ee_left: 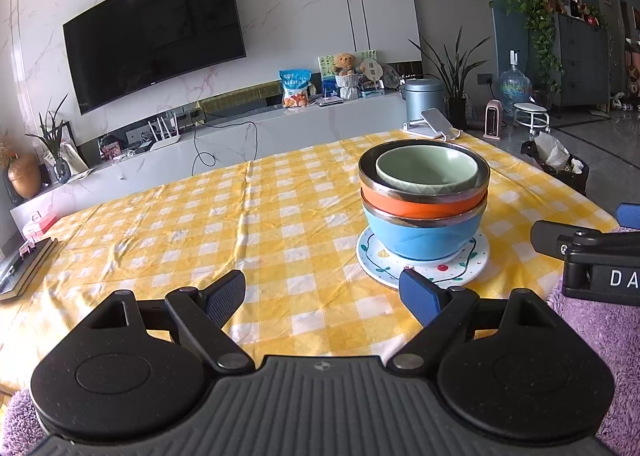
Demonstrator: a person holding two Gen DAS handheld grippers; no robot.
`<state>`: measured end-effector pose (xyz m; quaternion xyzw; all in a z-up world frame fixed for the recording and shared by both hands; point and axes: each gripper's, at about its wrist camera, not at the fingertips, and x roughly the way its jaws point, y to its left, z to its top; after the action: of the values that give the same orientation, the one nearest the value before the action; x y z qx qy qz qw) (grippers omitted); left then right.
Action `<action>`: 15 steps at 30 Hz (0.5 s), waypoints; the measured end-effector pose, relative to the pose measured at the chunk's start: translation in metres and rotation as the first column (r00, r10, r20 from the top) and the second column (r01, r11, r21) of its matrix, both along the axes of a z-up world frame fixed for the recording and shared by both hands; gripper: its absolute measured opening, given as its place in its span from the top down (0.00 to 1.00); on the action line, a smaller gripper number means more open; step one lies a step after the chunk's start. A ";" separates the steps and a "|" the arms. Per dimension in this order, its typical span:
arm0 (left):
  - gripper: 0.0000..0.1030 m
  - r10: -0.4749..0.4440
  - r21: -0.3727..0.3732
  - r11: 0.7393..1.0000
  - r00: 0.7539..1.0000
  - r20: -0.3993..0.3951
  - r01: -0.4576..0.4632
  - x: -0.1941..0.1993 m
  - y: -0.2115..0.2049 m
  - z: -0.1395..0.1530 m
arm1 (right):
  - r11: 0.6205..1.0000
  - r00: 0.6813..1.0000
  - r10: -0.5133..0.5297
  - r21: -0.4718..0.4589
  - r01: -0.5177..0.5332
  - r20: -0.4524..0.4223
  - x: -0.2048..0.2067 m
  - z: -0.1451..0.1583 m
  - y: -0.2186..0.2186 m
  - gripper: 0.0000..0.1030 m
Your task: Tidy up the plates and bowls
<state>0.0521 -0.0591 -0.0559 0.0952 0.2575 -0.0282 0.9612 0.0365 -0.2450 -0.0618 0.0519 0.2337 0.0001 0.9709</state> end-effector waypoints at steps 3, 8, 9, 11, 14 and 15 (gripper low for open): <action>0.02 0.001 0.015 1.000 1.000 -0.005 -0.001 0.000 -0.001 -0.003 | 1.000 0.999 0.023 -0.003 -0.023 0.022 -0.003 -0.002 0.002 0.03; 0.02 0.014 0.020 1.000 1.000 -0.017 -0.014 0.002 -0.001 -0.004 | 1.000 0.999 0.028 0.011 -0.029 0.033 -0.003 -0.003 0.001 0.03; 0.02 0.015 0.021 1.000 1.000 -0.014 -0.014 0.001 -0.001 -0.004 | 0.999 0.999 0.028 0.015 -0.028 0.037 -0.004 -0.004 0.001 0.03; 0.02 0.018 0.021 1.000 1.000 -0.005 -0.018 0.001 0.000 -0.004 | 1.000 0.999 0.025 0.018 -0.025 0.040 -0.005 -0.004 0.001 0.03; 0.02 0.023 0.019 1.000 1.000 -0.001 -0.023 0.000 0.002 -0.004 | 1.000 0.999 0.025 0.018 -0.026 0.042 -0.005 -0.004 0.001 0.03; 0.02 0.025 0.018 1.000 1.000 0.001 -0.025 0.000 0.002 -0.003 | 1.000 0.999 0.026 0.015 -0.027 0.043 -0.005 -0.004 0.001 0.03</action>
<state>0.0519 -0.0572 -0.0589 0.1008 0.2584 -0.0138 0.9607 0.0312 -0.2438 -0.0660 0.0565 0.2134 0.0159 0.9752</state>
